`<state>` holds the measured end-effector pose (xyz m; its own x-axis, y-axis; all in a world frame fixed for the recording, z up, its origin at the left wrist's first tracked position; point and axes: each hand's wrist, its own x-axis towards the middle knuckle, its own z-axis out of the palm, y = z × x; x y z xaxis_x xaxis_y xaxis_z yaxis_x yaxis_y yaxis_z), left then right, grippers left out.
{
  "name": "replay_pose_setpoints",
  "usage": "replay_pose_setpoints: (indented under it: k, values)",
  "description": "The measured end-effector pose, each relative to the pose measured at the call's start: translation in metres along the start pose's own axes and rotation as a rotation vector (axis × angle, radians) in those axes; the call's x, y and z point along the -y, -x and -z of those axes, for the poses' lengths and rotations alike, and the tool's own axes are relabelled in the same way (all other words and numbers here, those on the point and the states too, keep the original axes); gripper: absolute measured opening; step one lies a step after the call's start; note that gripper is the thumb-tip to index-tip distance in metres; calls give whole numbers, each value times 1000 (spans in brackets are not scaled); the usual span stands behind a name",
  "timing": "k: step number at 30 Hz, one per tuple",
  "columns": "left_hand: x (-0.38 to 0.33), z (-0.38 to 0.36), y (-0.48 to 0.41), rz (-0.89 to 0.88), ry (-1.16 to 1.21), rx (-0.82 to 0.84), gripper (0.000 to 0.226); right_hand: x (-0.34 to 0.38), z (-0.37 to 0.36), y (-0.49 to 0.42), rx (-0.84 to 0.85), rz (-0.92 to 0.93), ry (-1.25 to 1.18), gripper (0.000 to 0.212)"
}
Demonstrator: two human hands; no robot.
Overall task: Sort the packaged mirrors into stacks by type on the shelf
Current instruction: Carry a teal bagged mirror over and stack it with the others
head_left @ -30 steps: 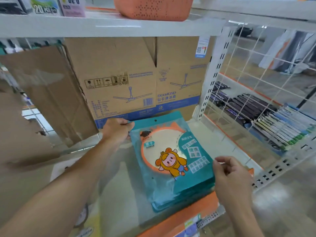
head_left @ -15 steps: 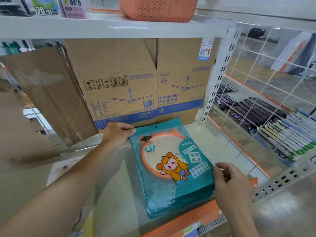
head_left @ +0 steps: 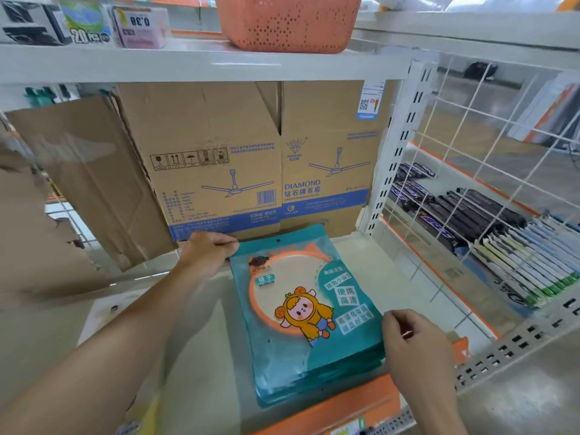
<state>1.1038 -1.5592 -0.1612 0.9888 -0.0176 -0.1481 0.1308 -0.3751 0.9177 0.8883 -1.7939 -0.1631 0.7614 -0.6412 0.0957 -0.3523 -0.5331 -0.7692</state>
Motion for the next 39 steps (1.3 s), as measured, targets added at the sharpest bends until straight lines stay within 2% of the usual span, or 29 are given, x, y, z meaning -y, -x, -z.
replay_pose_setpoints:
  k: [3, 5, 7, 9, 11, 13, 14, 19, 26, 31, 39]
  values:
    - [-1, 3, 6, -46, -98, -49, 3, 5, 1, -6, -3, 69, 70, 20]
    - [-7, 5, 18, -105, -263, -70, 15, 9, 1, -11, 15, 105, 115, 32]
    - [-11, 5, 31, -186, -346, -90, 16, 15, 2, -14, 54, 158, 172, 39]
    - [-15, 7, 46, -285, -392, -124, 11, 23, 2, -17, 74, 234, 225, 39]
    - [-13, 13, 58, -339, -433, -155, 12, 34, 0, -20, 75, 332, 220, 31]
    - [-6, 22, 69, -321, -490, -169, 11, 48, -5, -22, 101, 425, 212, 21]
    - [-2, 28, 74, -302, -533, -186, 19, 56, -10, -22, 128, 466, 216, 20]
    - [16, 65, 113, -222, -642, -292, 47, 98, -46, -8, 252, 636, 218, 30]
    - [56, 134, 173, -62, -804, -409, 46, 147, -96, 47, 482, 804, 167, 41]
    - [89, 181, 215, 2, -795, -488, 73, 177, -128, 102, 586, 887, 148, 44]
    - [137, 257, 277, -23, -792, -558, 35, 202, -172, 197, 680, 910, 206, 42]
